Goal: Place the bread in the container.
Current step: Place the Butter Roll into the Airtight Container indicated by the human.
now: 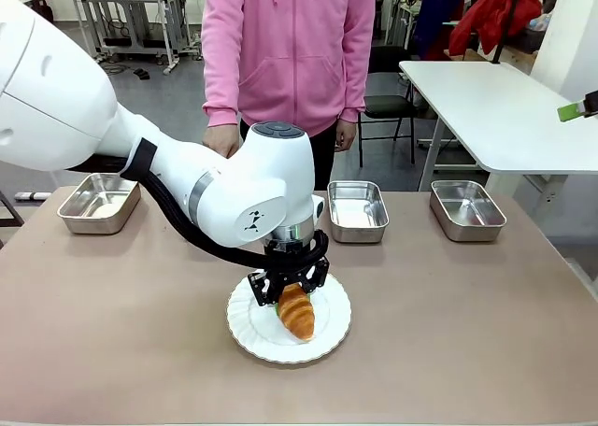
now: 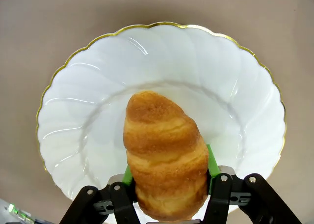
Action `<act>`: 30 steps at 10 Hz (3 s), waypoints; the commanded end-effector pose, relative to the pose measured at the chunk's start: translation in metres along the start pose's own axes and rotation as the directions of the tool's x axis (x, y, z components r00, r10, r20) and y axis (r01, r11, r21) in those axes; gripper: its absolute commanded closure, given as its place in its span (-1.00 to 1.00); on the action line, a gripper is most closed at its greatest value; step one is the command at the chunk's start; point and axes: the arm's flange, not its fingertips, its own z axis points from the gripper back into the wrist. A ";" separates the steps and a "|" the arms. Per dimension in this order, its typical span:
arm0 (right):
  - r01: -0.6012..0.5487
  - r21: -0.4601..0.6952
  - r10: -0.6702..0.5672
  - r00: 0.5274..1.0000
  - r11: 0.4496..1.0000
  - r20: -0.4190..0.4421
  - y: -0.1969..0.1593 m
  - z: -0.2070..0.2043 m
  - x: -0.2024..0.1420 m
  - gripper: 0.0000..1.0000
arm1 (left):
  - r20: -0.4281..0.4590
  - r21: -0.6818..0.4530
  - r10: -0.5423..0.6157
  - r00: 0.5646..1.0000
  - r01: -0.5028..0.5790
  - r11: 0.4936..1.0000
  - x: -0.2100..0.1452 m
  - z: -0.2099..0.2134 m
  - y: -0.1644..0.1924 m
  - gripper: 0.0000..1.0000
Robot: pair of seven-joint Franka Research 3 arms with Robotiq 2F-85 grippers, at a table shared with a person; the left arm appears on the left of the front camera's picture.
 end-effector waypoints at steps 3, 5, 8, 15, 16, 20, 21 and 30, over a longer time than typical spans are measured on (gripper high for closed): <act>0.000 0.014 0.000 1.000 1.000 0.022 0.000 0.000 0.000 -1.00 | -0.004 0.003 0.001 1.000 -0.001 1.000 -0.001 -0.002 0.001 -0.13; 0.000 0.014 0.000 1.000 1.000 0.022 0.000 0.000 0.000 -1.00 | 0.056 -0.022 -0.039 0.998 0.041 0.999 0.008 0.020 0.004 -0.14; 0.000 0.014 0.000 1.000 1.000 0.022 0.000 0.000 0.000 -1.00 | 0.085 -0.124 -0.117 0.989 0.127 0.984 0.053 0.113 0.028 -0.14; 0.000 0.014 0.000 1.000 1.000 0.022 0.000 0.000 0.000 -1.00 | 0.037 -0.060 -0.295 0.955 0.297 0.953 0.228 0.175 0.079 -0.14; 0.000 0.014 0.000 1.000 1.000 0.022 0.000 0.000 0.000 -1.00 | 0.021 -0.050 -0.312 0.950 0.313 0.949 0.246 0.165 0.082 -0.14; 0.000 0.014 0.000 1.000 1.000 0.022 0.000 0.000 0.000 -1.00 | 0.007 -0.005 -0.365 0.931 0.365 0.931 0.287 0.116 0.098 -0.14; 0.000 0.014 0.000 1.000 1.000 0.022 0.000 0.000 0.000 -1.00 | 0.012 0.012 -0.366 0.930 0.366 0.931 0.289 0.109 0.102 -0.14; 0.000 0.014 0.000 1.000 1.000 0.022 0.000 0.000 0.000 -1.00 | 0.090 0.029 -0.419 0.904 0.418 0.908 0.290 0.094 0.099 -1.00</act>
